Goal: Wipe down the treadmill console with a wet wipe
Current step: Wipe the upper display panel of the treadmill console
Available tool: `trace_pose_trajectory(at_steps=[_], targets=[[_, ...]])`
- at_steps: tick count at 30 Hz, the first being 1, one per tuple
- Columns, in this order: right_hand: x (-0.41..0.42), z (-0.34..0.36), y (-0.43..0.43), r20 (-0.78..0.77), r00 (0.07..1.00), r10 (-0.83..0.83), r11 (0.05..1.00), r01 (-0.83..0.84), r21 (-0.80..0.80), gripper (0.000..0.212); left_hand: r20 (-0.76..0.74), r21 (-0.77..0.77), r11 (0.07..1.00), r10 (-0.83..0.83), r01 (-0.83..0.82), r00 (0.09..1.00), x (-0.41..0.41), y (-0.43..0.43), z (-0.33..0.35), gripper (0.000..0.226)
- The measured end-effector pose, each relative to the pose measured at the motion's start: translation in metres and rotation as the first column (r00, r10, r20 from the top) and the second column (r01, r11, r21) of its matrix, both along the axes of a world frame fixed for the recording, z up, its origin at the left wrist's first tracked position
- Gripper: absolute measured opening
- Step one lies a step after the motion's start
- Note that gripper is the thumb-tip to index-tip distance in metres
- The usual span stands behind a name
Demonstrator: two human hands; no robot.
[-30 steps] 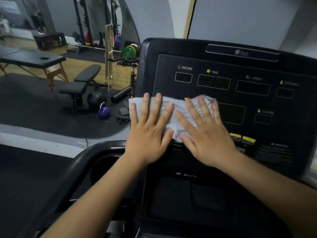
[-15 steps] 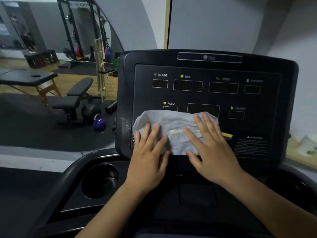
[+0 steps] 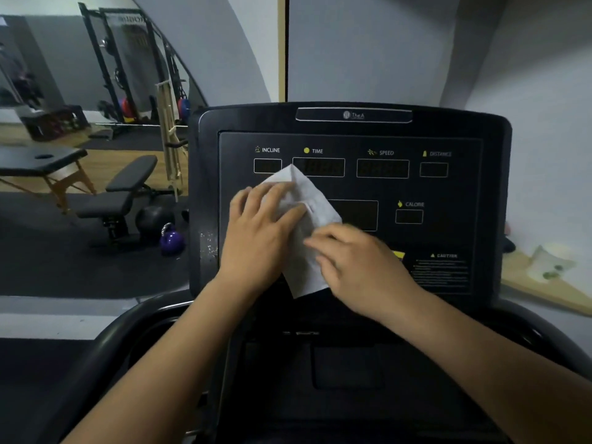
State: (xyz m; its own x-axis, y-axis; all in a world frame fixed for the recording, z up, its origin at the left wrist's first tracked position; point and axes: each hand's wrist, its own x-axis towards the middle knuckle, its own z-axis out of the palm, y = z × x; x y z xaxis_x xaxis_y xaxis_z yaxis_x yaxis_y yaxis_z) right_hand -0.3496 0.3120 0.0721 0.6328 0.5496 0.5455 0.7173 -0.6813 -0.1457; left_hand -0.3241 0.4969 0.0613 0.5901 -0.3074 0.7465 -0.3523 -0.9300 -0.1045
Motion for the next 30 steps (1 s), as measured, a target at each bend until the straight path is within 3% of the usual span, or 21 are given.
trace_pose_trajectory(at_steps=[2, 5, 10, 12, 15, 21, 24, 30], targets=[[0.019, 0.01, -0.001, 0.224, 0.974, 0.037, 0.99, -0.005, -0.141, 0.033, -0.076, -0.074, 0.987, -0.151, 0.145, 0.986, 0.004, 0.001, 0.005, 0.031], [0.044, 0.008, -0.009, 0.241, 0.97, -0.012, 0.923, 0.104, -0.37, 0.062, -0.168, -0.152, 0.966, -0.234, 0.209, 0.958, 0.008, 0.014, 0.006, 0.045], [0.054, 0.014, -0.005, 0.403, 0.906, -0.133, 0.75, 0.358, -0.556, 0.071, -0.199, 0.194, 0.98, -0.005, 0.044, 0.98, 0.013, 0.022, 0.016, 0.06], [0.058, 0.035, -0.004, 0.392, 0.88, -0.269, 0.689, 0.46, -0.56, 0.075, -0.136, 0.202, 0.978, 0.073, -0.045, 0.988, 0.012, 0.019, 0.033, 0.062], [0.064, 0.054, -0.007, 0.36, 0.836, -0.415, 0.701, 0.546, -0.459, 0.079, -0.073, 0.163, 0.987, -0.001, 0.012, 0.997, 0.009, 0.006, 0.039, 0.058], [0.031, -0.027, -0.024, 0.313, 0.928, -0.203, 0.781, 0.346, -0.52, 0.062, -0.122, 0.298, 0.953, 0.1, -0.06, 0.987, 0.005, 0.004, -0.02, 0.065], [0.039, -0.029, -0.037, 0.333, 0.935, -0.126, 0.793, 0.297, -0.532, 0.061, -0.131, 0.336, 0.94, 0.1, -0.05, 0.986, 0.001, 0.008, -0.028, 0.067], [0.095, 0.051, -0.029, 0.429, 0.841, -0.329, 0.744, 0.511, -0.43, 0.069, -0.104, 0.338, 0.92, 0.246, -0.199, 0.964, 0.052, -0.004, 0.052, 0.08]])
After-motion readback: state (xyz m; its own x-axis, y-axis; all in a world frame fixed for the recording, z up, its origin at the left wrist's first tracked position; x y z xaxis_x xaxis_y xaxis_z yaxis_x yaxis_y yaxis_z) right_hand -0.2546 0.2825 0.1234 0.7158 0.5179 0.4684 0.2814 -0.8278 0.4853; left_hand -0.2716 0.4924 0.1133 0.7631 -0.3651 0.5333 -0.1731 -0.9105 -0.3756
